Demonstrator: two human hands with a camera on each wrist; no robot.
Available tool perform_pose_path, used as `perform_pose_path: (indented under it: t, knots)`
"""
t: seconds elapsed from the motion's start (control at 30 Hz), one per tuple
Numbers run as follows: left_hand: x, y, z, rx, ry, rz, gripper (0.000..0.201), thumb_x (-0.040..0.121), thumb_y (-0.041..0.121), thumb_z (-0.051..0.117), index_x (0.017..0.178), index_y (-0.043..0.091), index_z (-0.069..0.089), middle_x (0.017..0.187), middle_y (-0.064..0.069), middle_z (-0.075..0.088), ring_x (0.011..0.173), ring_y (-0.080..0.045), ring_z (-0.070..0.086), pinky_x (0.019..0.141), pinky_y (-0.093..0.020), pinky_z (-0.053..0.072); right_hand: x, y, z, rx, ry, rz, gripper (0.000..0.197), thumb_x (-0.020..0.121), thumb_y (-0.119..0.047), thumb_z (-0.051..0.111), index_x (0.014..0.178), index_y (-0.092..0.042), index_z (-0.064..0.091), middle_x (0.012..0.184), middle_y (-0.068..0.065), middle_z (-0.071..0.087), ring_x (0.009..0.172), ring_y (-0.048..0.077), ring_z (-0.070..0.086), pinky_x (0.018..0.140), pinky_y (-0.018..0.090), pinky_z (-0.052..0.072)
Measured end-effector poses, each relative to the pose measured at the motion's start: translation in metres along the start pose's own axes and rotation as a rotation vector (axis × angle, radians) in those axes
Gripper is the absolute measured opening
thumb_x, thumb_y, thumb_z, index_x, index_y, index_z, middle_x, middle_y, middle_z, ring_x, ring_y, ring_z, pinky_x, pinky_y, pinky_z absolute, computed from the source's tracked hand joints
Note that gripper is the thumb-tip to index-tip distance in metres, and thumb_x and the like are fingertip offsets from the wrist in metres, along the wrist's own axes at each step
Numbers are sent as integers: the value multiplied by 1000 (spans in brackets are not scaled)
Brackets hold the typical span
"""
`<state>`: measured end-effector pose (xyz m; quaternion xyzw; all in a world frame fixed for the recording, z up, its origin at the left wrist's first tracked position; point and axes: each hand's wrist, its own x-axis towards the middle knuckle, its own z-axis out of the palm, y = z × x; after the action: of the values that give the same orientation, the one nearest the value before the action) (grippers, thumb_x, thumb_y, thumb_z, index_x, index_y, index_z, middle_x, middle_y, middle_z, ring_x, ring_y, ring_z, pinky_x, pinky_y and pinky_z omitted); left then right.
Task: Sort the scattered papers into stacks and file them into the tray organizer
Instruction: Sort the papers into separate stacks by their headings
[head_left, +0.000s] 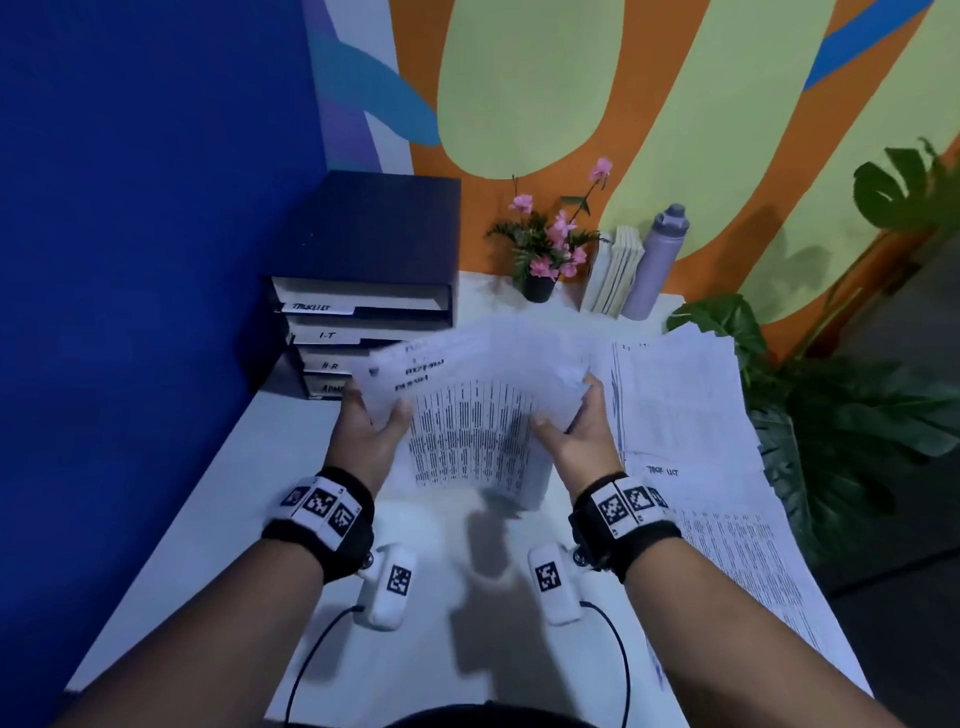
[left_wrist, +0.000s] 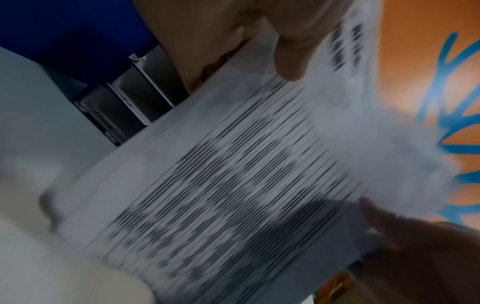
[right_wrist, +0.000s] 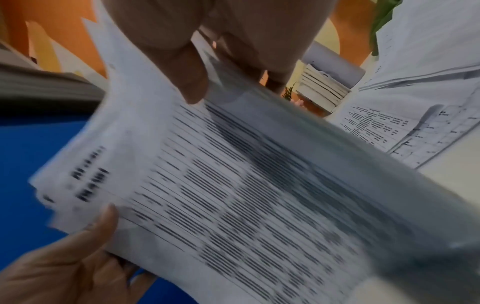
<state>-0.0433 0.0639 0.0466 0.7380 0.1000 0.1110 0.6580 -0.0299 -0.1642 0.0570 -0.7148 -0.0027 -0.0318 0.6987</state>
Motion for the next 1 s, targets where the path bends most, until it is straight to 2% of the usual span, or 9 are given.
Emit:
perform_pose_path:
  t: [0.13,0.23,0.37,0.47,0.6,0.7,0.77,0.93,1.0]
  knots:
    - [-3,1,0,3,77,64,33,85,48,63,109,34,46,112,0,58,105,-16,55,84,-25,45,3,-13,6,-71,26,-212,74,88,8,55,140,-36,24,115,-1,48,88,-15,55,78,6,44]
    - [-4,17,5,-39,170,110,27,92,45,54,108,23,50,94,12,55,85,3,52,73,-18,39,14,-22,12,-328,8,-433,66,90,4,52,145,-27,31,122,0,47,111,-4,48,93,5,35]
    - [7,28,12,-62,265,61,17,94,41,51,94,25,55,89,14,57,83,0,52,73,-23,42,20,-15,17,-629,-43,-549,50,91,3,49,139,-11,49,126,4,46,116,10,48,101,12,37]
    - [14,26,13,-72,278,63,13,93,26,52,97,19,63,89,18,61,87,-2,56,77,-21,43,17,-8,17,-662,-48,-583,54,87,8,46,139,-6,47,123,10,48,116,18,49,102,19,38]
    - [13,16,10,-133,166,82,27,89,35,60,113,26,54,103,18,58,101,-8,55,90,-20,44,12,-14,14,-441,-57,-392,78,74,16,47,142,-22,35,127,2,43,119,11,46,104,16,37]
    - [16,-6,2,-197,57,1,61,69,11,74,120,28,45,115,-1,58,107,-20,57,93,-31,47,11,-16,15,-33,14,-96,82,73,27,44,131,-30,31,118,-1,43,95,8,54,67,11,49]
    - [18,-20,0,-187,1,-127,75,66,-14,63,127,23,39,118,-9,59,111,-29,57,93,-39,48,11,-12,14,35,34,50,78,75,25,44,132,-27,33,113,1,45,85,11,53,56,16,49]
    - [25,-25,8,-8,76,-258,65,80,-7,52,137,17,33,128,-12,55,118,-32,52,94,-34,41,15,-2,18,41,60,173,57,73,16,47,119,-18,46,104,11,49,88,23,52,57,24,43]
    - [27,-21,11,-83,116,-295,74,76,4,57,144,14,31,135,-12,51,123,-31,49,105,-38,38,18,2,18,55,97,180,55,66,7,52,113,-20,52,111,15,52,97,27,52,65,29,44]
